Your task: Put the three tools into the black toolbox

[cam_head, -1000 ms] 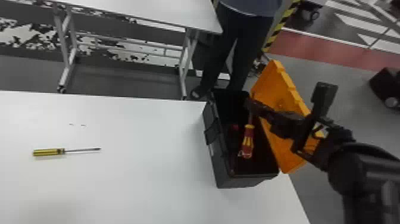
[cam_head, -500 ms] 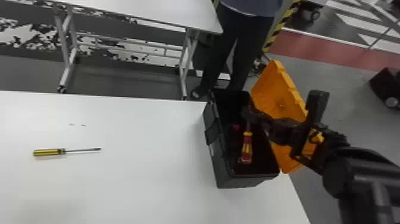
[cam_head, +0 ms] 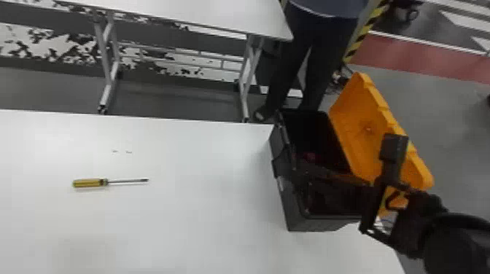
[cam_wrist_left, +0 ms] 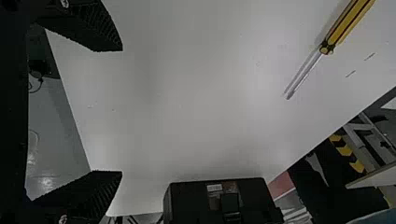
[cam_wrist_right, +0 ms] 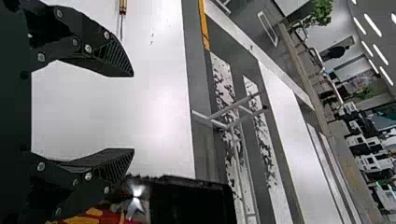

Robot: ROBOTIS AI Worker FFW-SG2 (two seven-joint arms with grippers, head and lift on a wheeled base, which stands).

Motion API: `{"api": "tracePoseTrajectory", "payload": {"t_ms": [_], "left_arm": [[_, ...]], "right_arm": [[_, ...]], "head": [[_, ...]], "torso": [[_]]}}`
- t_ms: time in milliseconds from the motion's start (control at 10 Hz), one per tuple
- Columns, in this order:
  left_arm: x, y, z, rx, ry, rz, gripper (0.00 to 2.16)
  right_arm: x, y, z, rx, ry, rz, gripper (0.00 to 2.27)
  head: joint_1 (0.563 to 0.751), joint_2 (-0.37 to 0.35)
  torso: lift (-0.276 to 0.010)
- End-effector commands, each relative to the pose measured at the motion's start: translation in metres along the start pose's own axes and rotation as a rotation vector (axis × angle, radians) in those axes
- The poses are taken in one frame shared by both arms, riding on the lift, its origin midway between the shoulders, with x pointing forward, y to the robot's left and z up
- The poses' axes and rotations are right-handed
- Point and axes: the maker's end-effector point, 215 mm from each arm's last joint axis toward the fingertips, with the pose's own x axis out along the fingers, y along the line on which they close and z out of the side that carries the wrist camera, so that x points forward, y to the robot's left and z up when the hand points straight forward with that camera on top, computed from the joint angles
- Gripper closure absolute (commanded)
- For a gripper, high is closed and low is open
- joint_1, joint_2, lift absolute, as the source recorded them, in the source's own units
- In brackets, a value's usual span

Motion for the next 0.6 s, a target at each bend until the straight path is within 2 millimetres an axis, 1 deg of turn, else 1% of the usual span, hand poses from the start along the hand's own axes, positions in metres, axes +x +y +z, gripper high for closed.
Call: {"api": "tracePoseTrajectory", "payload": {"t_ms": [0, 100, 200, 300, 400, 500], "left_arm": [[0.002, 0.003, 0.012, 0.028, -0.033, 0.011, 0.07], [0.002, 0.004, 0.016, 0.033, -0.037, 0.019, 0.07], [-0.002, 0.007, 0.025, 0.049, -0.051, 0.027, 0.08], [-0.006, 0.012, 0.037, 0.083, -0.072, 0.048, 0.07], [-0.012, 0.023, 0.049, 0.12, -0.08, 0.089, 0.07], [-0.018, 0.032, 0.06, 0.147, -0.085, 0.119, 0.07]], "right_arm": [[0.01, 0.06, -0.021, 0.006, 0.001, 0.062, 0.08], [0.02, 0.092, -0.036, 0.001, -0.001, 0.096, 0.08], [0.03, 0.114, -0.044, -0.019, -0.018, 0.108, 0.08], [0.036, 0.131, -0.048, -0.04, -0.036, 0.117, 0.08], [0.04, 0.144, -0.051, -0.049, -0.053, 0.127, 0.08], [0.042, 0.154, -0.055, -0.056, -0.065, 0.13, 0.08]], "head": [[0.695, -0.206], [0.695, -0.123], [0.695, -0.037], [0.695, 0.038], [0.695, 0.108], [0.695, 0.144]], "torso": [[-0.051], [-0.051], [-0.051], [-0.051], [-0.051], [-0.051]]}}
